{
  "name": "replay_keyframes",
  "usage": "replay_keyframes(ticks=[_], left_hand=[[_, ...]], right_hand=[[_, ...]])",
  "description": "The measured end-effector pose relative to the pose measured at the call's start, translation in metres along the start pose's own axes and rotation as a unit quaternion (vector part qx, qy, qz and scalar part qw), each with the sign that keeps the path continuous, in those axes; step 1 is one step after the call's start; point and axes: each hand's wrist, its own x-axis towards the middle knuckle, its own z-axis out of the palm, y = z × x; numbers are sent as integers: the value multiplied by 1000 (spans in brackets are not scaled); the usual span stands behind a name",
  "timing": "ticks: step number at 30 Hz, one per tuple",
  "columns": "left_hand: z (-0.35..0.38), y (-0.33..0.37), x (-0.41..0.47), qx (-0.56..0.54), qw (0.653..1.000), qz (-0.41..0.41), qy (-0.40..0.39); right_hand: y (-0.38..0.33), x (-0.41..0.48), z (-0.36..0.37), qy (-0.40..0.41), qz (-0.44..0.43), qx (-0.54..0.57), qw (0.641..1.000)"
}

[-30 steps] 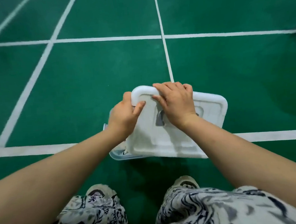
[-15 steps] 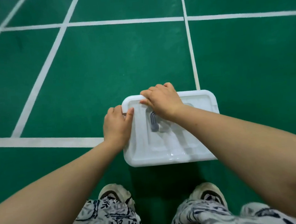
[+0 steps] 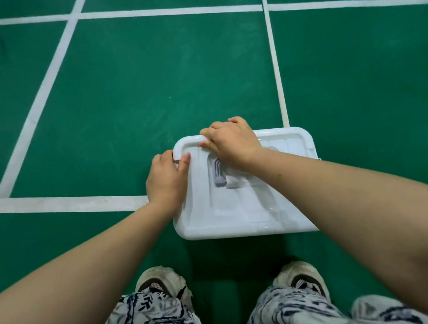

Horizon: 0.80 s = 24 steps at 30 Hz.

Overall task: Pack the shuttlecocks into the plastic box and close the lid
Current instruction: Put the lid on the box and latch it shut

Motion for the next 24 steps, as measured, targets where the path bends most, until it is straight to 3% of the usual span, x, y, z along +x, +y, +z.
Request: replay_keyframes(ticks=[10,14,18,24], left_hand=[[5,2,2,40,999,-3,13],[0,2,-5,11,999,-48,-4],[-3,-1,-24,-49,994,-91,-37],[-9,-4,-37,-105,970,-211,-54]], right_hand=[[5,-1,6,-11,-13,-32,999],[5,-13,2,-28,-23,-5,999],[10,-55,2,-14,45,8,999],[31,-115,1,2,233,8,972]])
